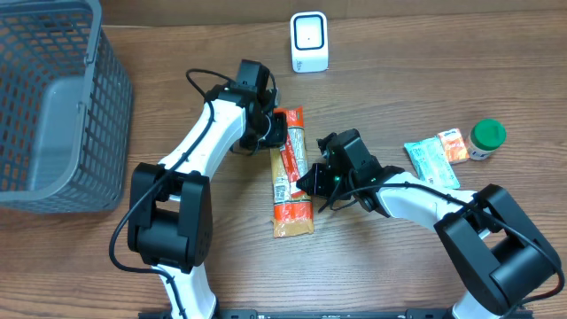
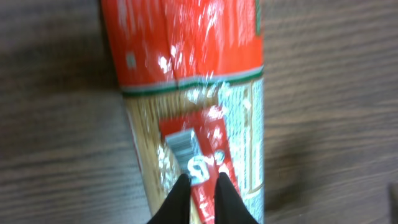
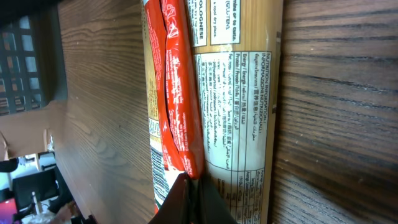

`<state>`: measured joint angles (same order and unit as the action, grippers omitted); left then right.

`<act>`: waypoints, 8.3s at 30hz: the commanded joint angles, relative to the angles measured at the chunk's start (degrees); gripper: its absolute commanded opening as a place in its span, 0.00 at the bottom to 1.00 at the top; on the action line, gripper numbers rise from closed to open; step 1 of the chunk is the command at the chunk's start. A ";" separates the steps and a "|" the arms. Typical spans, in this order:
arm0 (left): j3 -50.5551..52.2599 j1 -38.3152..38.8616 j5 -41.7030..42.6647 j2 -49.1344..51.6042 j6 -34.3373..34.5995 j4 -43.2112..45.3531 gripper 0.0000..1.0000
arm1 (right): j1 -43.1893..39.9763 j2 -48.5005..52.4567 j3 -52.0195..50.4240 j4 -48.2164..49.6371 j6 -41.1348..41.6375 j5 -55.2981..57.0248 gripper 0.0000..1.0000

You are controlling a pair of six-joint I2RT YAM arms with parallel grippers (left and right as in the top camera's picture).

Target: Scan the item barcode

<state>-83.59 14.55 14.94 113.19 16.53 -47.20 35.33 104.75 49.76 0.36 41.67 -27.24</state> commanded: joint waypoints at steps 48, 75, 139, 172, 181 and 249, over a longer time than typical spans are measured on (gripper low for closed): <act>-2.62 1.14 -9.16 6.99 4.24 1.77 0.04 | 0.28 1.18 -0.63 -0.90 -1.22 0.61 0.05; -23.52 -12.79 -1.77 -3.08 -8.28 -21.35 0.04 | -3.26 0.63 -0.39 -0.52 -11.72 -9.70 0.04; -14.32 -19.45 -18.34 -2.93 -11.65 -11.43 1.00 | -8.66 -6.80 40.83 -60.98 -84.50 18.62 0.04; -14.32 -19.45 -18.34 -2.93 -11.65 -11.43 1.00 | -8.68 11.96 51.49 -27.54 -97.70 48.85 0.03; -14.32 -19.45 -18.34 -2.93 -11.65 -11.43 1.00 | -8.66 18.84 51.49 -17.07 -99.23 53.83 0.04; -14.32 -19.41 -18.34 -2.93 -11.65 -11.43 1.00 | -5.97 4.22 51.47 -41.75 -61.02 45.51 0.04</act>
<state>-98.17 -4.89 -2.87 110.63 5.54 -58.65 29.98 117.16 100.05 -35.05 -34.44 29.15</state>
